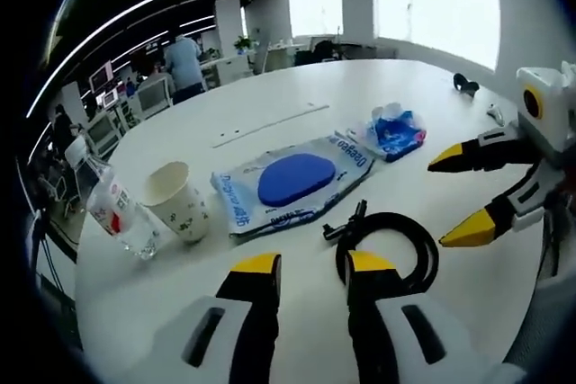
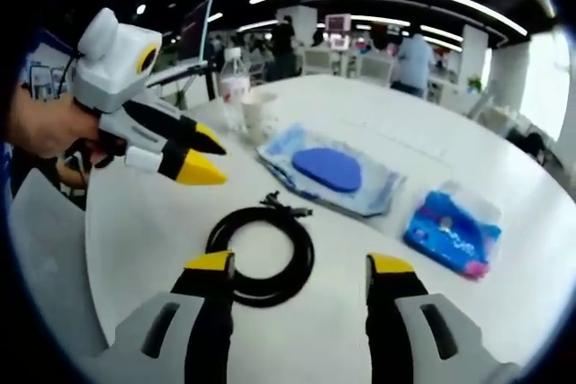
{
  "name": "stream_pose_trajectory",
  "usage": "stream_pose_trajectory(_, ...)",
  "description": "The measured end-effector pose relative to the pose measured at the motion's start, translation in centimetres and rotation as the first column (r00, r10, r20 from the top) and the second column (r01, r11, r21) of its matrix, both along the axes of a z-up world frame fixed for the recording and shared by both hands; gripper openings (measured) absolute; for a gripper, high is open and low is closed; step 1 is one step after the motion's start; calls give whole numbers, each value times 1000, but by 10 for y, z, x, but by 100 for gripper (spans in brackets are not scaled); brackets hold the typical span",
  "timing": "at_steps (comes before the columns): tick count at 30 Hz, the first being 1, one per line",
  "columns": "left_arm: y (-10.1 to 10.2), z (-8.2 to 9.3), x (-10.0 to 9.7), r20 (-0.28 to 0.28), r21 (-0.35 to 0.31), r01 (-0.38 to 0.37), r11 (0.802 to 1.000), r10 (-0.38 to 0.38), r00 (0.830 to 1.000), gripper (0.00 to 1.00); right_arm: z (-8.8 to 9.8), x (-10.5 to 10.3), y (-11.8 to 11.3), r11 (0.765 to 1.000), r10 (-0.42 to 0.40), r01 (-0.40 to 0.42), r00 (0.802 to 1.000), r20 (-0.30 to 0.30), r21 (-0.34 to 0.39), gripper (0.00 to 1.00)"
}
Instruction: Arrange the tabletop items into an orderly group along one side of the table until the central work area is clear of visible clutter.
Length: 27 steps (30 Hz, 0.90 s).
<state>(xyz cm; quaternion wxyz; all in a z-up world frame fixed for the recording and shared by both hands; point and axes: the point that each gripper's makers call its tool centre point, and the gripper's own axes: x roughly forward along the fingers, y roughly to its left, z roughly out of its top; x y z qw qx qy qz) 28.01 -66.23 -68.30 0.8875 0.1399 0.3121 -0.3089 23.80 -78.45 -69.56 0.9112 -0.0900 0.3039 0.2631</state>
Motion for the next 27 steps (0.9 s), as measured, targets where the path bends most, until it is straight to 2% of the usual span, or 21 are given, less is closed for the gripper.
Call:
stream_pose_trajectory(6, 7, 4, -4, 13, 15, 15, 1000, -15, 1000, 30, 7, 0, 0, 1000, -4, 4, 1000, 16, -2, 66)
stream_pose_trajectory(15, 15, 12, -12, 48, 8, 23, 1000, -24, 999, 45, 20, -6, 3, 1000, -2, 3, 998, 56, -21, 76)
stream_pose_trajectory(18, 20, 12, -13, 43, 3, 6, 1000, -6, 999, 53, 22, -11, 1, 1000, -3, 4, 998, 57, -26, 82)
stream_pose_trajectory(20, 22, 18, -15, 50, -13, -10, 1000, 11, 999, 60, 25, -13, -4, 1000, -21, 22, 998, 62, -21, 84)
stream_pose_trajectory(27, 28, 29, -19, 60, -41, -25, 999, 27, 998, 78, 37, -19, -14, 997, -69, 71, 994, 84, -16, 90)
